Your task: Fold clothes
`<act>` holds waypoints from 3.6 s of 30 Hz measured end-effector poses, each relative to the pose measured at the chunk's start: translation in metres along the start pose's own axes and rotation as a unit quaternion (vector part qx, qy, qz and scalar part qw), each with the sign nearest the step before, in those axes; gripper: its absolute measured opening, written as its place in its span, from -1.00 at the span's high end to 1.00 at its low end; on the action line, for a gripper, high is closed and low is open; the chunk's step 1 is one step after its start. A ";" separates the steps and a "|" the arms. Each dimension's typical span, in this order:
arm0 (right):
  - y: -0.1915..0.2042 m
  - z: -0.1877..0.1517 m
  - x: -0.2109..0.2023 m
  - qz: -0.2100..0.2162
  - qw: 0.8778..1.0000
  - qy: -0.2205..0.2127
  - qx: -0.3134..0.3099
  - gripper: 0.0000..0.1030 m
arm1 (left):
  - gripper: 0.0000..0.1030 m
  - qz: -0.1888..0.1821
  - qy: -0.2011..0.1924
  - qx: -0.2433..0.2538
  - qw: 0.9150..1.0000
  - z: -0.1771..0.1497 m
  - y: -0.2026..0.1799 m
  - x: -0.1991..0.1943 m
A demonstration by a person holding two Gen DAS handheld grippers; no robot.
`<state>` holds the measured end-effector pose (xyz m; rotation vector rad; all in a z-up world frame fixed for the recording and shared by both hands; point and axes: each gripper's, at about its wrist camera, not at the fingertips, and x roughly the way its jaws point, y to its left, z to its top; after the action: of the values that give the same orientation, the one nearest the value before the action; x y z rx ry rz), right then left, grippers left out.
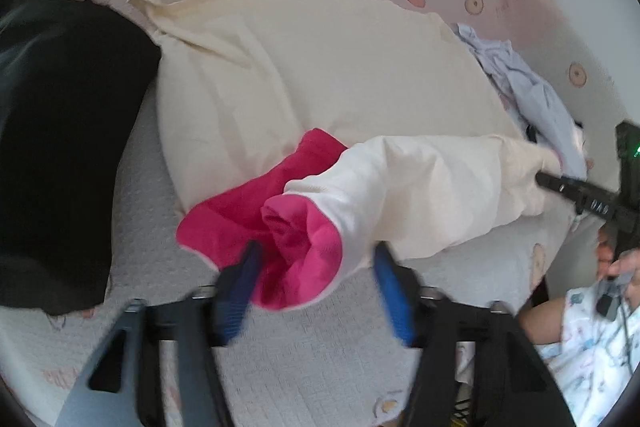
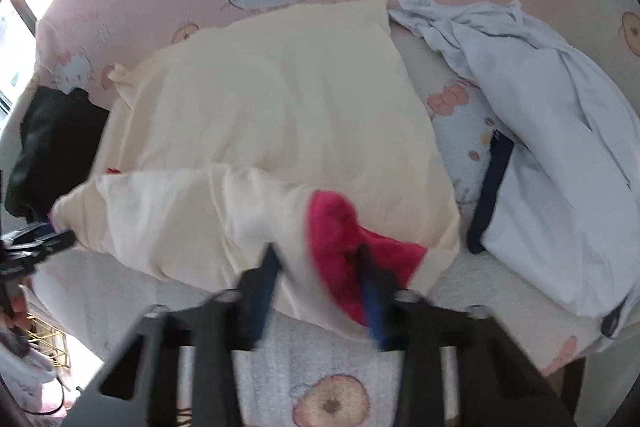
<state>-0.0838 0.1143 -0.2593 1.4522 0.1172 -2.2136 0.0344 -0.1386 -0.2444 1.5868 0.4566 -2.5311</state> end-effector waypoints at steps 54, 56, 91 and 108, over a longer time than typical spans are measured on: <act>0.115 -0.045 0.023 -0.209 0.881 0.064 -0.420 -0.45 | -0.51 0.316 -0.083 0.571 0.753 -0.060 -0.145 0.041; 0.114 -0.049 0.026 -0.216 0.875 0.070 -0.428 -0.45 | -0.51 0.318 -0.073 0.572 0.752 -0.060 -0.144 0.047; 0.070 -0.005 0.061 -0.151 0.933 0.045 -0.325 -0.34 | -0.32 0.320 -0.069 0.475 0.817 -0.039 -0.146 0.074; 0.066 0.006 0.043 -0.109 0.961 0.056 -0.249 0.42 | 0.18 0.165 0.005 0.264 0.950 0.014 -0.115 0.043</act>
<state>-0.0739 0.0391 -0.2822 1.3181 0.8450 -2.0539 -0.0262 -0.0318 -0.2553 1.6482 -0.4953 -2.4946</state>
